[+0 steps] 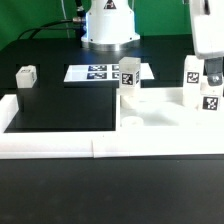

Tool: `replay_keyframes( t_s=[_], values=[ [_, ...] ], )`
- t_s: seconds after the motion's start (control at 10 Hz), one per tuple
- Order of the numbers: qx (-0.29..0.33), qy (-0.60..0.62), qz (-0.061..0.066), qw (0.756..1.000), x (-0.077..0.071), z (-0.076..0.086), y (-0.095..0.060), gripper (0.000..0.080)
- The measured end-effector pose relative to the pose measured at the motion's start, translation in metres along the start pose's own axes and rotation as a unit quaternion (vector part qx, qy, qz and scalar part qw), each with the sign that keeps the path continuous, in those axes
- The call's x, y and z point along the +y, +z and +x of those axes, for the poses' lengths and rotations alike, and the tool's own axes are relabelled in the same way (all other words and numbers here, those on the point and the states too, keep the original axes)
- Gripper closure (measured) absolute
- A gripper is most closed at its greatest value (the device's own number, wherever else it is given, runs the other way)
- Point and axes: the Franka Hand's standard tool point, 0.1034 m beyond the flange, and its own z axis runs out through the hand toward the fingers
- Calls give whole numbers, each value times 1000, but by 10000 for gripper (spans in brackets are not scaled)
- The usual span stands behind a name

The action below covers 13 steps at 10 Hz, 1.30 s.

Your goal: Assemble square table

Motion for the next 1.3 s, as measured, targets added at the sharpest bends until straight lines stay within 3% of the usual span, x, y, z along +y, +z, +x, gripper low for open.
replay_keyframes(
  t_s=[0.1, 0.3, 0.4, 0.8, 0.9, 1.0, 1.1, 1.3],
  values=[
    [2, -50, 0, 999, 9, 9, -6, 151],
    [8, -211, 7, 978, 22, 46, -29, 151],
    [10, -246, 6, 969, 23, 54, -33, 151],
    [11, -372, 2, 928, 24, 53, -30, 151],
    [12, -421, 4, 907, 25, 57, -30, 151],
    [18, -484, 4, 875, 34, 73, -35, 151],
    [20, -535, 0, 845, 50, 92, -43, 151],
    [23, -636, -4, 771, 64, 139, -62, 151]
  ],
)
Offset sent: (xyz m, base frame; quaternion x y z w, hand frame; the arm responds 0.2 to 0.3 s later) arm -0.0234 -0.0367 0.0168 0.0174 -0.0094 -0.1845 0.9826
